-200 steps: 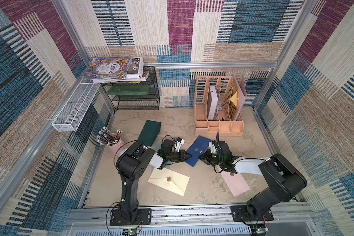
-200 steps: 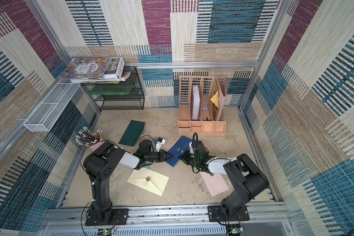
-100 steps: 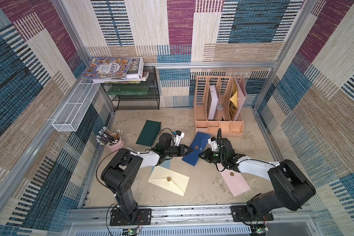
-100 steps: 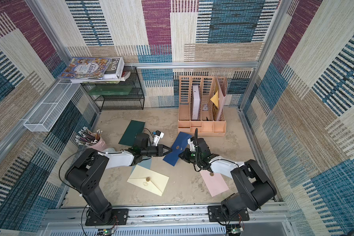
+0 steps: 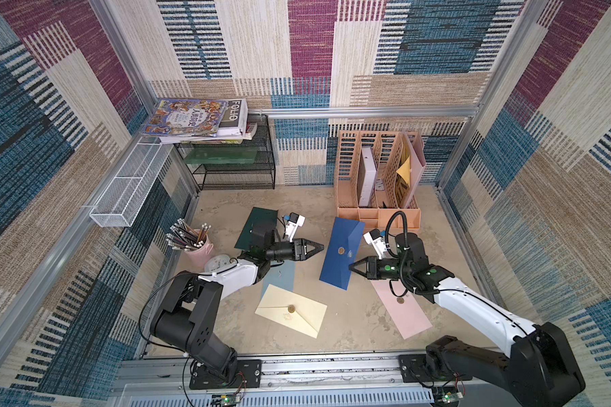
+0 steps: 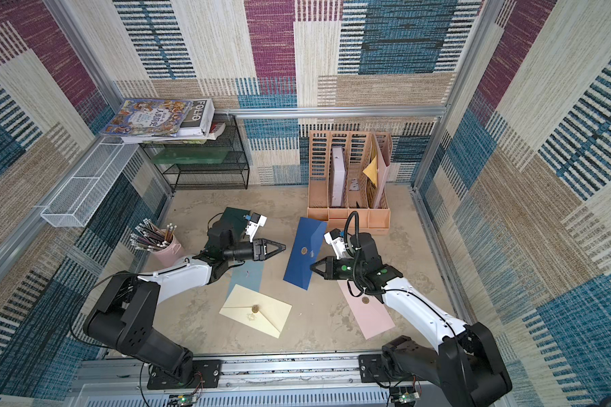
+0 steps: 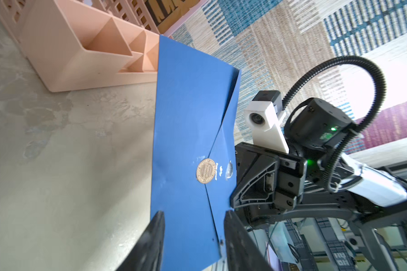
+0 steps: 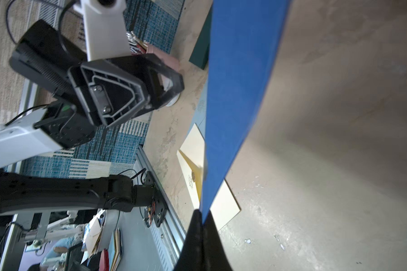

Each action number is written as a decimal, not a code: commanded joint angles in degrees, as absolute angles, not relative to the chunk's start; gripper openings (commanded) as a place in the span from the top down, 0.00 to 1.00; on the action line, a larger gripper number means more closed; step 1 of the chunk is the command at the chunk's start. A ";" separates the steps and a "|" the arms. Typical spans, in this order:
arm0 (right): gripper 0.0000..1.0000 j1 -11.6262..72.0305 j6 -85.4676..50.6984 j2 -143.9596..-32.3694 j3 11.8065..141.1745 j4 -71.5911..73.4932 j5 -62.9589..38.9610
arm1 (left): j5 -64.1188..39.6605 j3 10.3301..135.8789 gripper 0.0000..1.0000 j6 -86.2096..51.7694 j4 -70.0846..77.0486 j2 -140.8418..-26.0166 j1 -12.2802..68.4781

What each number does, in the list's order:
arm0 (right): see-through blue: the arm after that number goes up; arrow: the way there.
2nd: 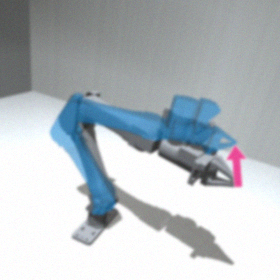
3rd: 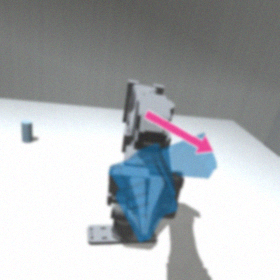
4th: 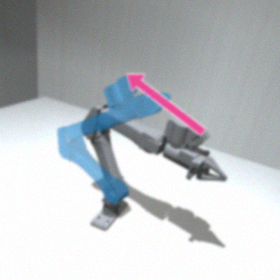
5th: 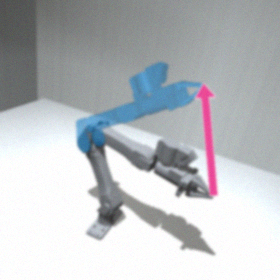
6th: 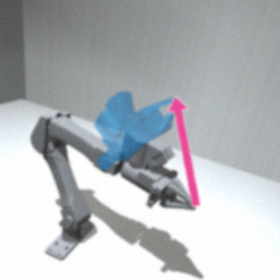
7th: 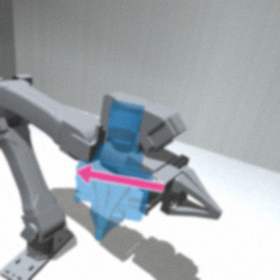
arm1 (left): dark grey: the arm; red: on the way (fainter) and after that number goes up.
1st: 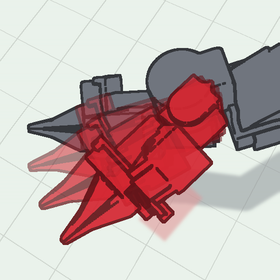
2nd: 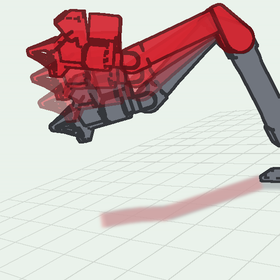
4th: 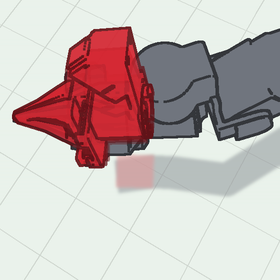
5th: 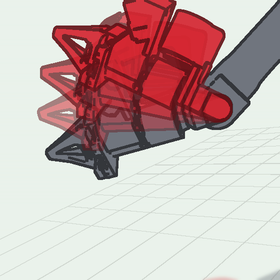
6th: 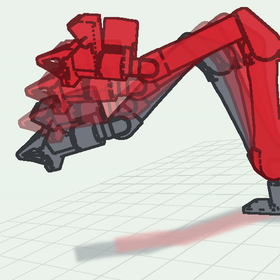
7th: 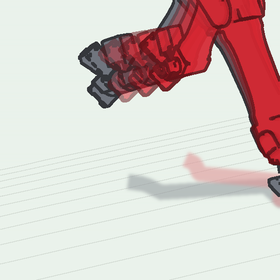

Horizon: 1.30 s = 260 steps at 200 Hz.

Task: Open the envelope
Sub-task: Pick up the envelope from the center of the board.

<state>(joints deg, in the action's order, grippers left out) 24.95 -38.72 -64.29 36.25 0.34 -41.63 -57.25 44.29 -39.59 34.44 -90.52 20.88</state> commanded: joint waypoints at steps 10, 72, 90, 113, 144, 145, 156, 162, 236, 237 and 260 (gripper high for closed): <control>1.00 24.35 -34.77 -60.46 36.81 0.27 -49.87 | -63.50 45.18 0.56 -41.47 40.19 -89.15 20.74; 1.00 24.47 -35.23 -59.61 38.19 1.94 -52.33 | -62.36 46.10 0.59 -38.90 35.69 -87.54 20.65; 1.00 24.60 -34.69 -59.51 38.67 0.88 -52.09 | -61.71 46.15 0.59 -38.18 33.17 -87.02 20.56; 1.00 24.76 -35.14 -59.46 38.53 1.88 -52.55 | -63.13 46.36 0.59 -40.32 36.88 -87.51 20.56; 1.00 26.55 -35.61 -61.96 39.02 3.85 -52.13 | -63.66 46.08 0.59 -42.06 39.24 -87.28 20.65; 1.00 26.64 -35.65 -62.05 39.02 3.90 -52.12 | -63.69 46.11 0.59 -42.12 39.31 -87.28 20.65; 1.00 27.29 -35.60 -63.09 39.19 4.64 -51.85 | -63.87 46.24 0.60 -42.48 39.49 -86.92 20.74; 1.00 27.55 -35.63 -63.61 39.44 4.74 -51.54 | -63.87 46.32 0.63 -42.37 39.11 -86.75 20.74; 0.99 27.65 -32.90 -67.56 42.77 0.51 -47.13 | -60.94 45.37 1.00 -38.78 32.42 -84.29 21.14; 0.99 27.67 -32.88 -67.62 42.83 0.39 -46.94 | -60.88 45.41 1.00 -38.73 32.34 -84.24 21.16; 0.77 28.05 -32.41 -68.43 45.43 -2.98 -40.90 | -56.25 45.20 1.00 -35.71 26.81 -82.39 21.87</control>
